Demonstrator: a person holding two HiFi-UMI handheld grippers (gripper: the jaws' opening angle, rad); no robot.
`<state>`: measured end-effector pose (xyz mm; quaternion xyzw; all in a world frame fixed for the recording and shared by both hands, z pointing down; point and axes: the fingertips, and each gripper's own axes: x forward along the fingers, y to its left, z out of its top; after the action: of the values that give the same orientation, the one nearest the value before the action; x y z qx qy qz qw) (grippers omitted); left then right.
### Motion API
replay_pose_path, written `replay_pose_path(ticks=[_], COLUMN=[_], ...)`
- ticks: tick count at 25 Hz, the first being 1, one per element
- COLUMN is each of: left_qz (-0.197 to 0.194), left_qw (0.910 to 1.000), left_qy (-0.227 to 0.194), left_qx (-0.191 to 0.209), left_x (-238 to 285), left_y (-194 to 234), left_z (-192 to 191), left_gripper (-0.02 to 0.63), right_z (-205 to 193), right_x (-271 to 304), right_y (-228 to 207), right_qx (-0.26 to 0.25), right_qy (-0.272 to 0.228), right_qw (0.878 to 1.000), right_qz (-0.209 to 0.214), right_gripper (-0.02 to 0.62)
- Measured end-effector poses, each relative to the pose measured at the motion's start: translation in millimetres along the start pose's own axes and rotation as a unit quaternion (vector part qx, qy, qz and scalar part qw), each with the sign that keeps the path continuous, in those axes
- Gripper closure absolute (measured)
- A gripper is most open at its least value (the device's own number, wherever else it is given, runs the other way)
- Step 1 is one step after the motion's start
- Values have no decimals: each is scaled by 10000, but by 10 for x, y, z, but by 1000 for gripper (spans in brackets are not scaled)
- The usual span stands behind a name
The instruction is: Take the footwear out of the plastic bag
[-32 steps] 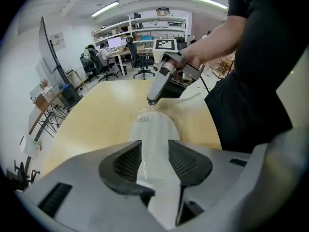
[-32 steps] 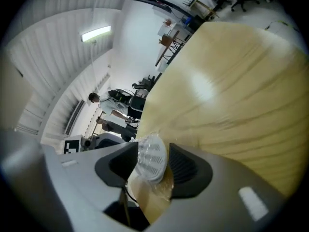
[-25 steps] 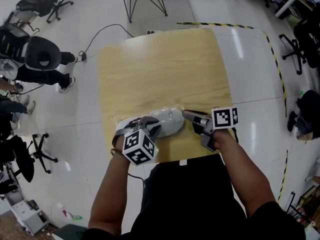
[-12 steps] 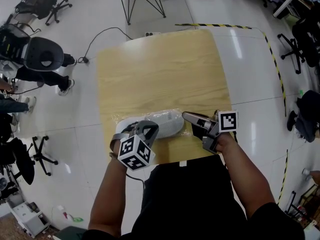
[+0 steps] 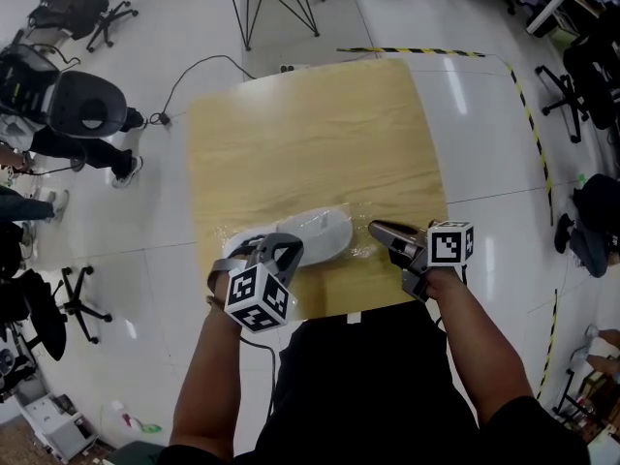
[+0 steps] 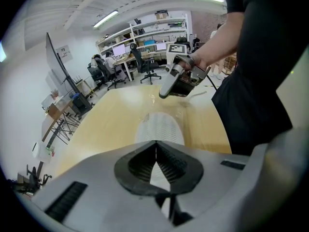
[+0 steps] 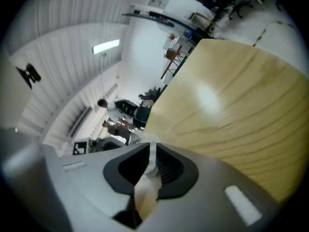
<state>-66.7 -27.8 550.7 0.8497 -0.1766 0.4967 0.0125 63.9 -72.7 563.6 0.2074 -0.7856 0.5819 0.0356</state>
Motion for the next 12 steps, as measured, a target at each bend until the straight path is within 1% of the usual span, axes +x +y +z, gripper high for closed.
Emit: replay_pose_path(ticks=[2,4,6,9,12], left_qz=[-75,-96,-76,-70,-70], left_qw=[9999,9999,9999,9998,9999], left_qy=[-2,-28,-70,-116,-94], left_qx=[82,124,123,115,41], left_x=[7,0,-24,-32,-5], left_y=[-29,-45,-42,-46,-59], left_z=[2,5,11,39,32], left_gripper=[598,598,598,598,598], right_z=[-152,-255,-307,-319,-369], right_x=[120,227,316,368,397], right_y=[-91,-139,-123,-107,-116], right_qx=[-371,-587,-634,-490,-493], right_qy=[560,964,1158,1189,1302], right_qw=[9963,9898,9870,9879,9861], right_qz=[-539,-869,-917,-870,-907], right_gripper=[518,497,489,472,465])
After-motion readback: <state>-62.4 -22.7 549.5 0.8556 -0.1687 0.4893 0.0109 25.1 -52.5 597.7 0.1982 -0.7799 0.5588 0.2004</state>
